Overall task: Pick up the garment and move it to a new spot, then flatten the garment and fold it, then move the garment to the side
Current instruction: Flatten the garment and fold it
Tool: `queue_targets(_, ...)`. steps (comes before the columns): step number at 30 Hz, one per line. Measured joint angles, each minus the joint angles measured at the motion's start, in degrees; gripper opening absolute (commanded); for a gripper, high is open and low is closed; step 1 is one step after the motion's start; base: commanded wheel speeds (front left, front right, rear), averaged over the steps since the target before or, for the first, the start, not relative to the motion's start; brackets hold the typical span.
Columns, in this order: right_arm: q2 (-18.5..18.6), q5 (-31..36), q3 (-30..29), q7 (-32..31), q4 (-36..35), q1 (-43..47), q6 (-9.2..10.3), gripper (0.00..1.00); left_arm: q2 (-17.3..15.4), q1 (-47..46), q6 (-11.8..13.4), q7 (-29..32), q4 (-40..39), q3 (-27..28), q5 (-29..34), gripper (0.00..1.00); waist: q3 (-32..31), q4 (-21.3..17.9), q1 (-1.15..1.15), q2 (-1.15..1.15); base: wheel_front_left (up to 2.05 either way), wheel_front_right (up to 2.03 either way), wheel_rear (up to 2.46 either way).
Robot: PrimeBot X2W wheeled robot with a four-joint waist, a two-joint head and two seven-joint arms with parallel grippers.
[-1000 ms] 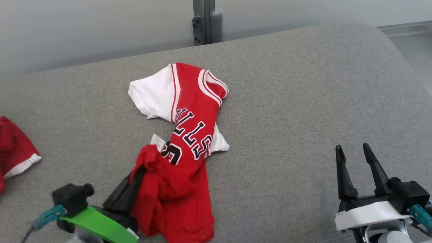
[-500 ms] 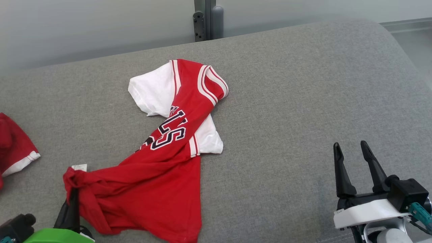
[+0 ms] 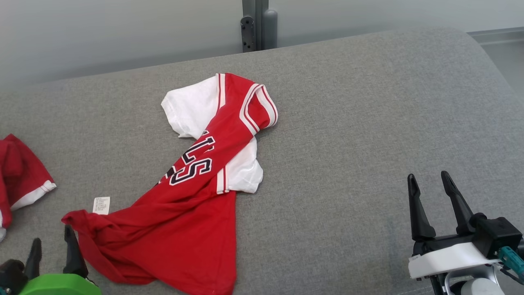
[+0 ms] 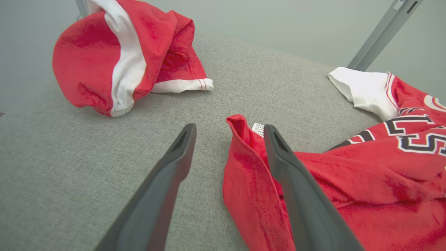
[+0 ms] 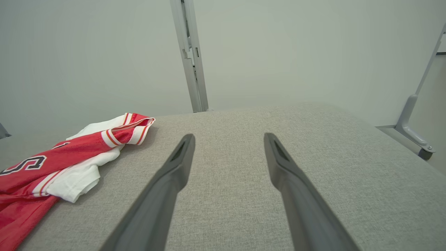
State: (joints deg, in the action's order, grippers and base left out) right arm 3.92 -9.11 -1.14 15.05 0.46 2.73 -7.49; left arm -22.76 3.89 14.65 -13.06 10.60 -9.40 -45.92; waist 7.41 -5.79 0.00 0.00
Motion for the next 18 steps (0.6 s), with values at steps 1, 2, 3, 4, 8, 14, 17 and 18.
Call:
queue_targets(1,0.12,0.00,0.08,0.00,-0.03,-0.01,0.00,1.00,-1.40,0.59,1.80,0.83,-3.25,-0.14,1.19,1.00,-0.20,0.12,0.00,0.00,0.00,0.00,0.00)
queue_targets(2,0.18,0.01,0.24,0.00,-0.10,0.00,0.00,1.00,-2.58,0.97,3.15,1.27,-6.53,-0.11,2.71,1.00,-0.41,0.22,0.00,0.00,0.00,0.00,0.00)
queue_targets(3,0.16,0.02,0.37,0.00,-0.16,-0.01,0.00,1.00,-3.55,1.03,4.23,1.85,-9.89,-0.20,3.82,1.00,-0.59,0.33,0.00,0.00,0.00,0.00,0.00)
queue_targets(4,0.16,0.03,0.70,0.00,-0.22,-0.03,0.00,1.00,-4.47,0.99,4.67,2.92,-13.38,-0.73,4.47,1.00,-0.76,0.39,0.00,0.00,0.00,0.00,0.00)
queue_targets(8,0.11,0.12,2.01,0.00,-0.15,-0.52,0.00,1.00,-7.11,-0.72,4.83,8.33,-23.49,-5.12,7.80,1.00,-1.11,-0.04,0.00,0.00,0.00,0.00,0.00)
queue_targets(14,-0.23,0.08,2.78,0.01,-0.76,-1.23,0.00,1.00,-5.38,-9.42,1.14,15.89,-26.79,-16.83,11.85,1.00,-0.76,-2.24,0.00,0.00,0.00,0.00,0.00)
queue_targets(17,-0.53,-0.12,2.74,0.01,-0.81,-1.69,0.00,1.00,-2.35,-13.47,-1.76,18.45,-23.12,-22.58,13.50,1.00,-0.30,-3.67,0.00,0.00,0.00,0.00,0.00)
queue_targets(18,-0.59,-0.25,2.58,0.00,-0.85,-1.75,0.00,1.00,-1.36,-14.91,-2.88,19.45,-21.07,-24.60,14.17,1.00,-0.10,-4.23,0.00,0.00,0.00,0.00,0.00)
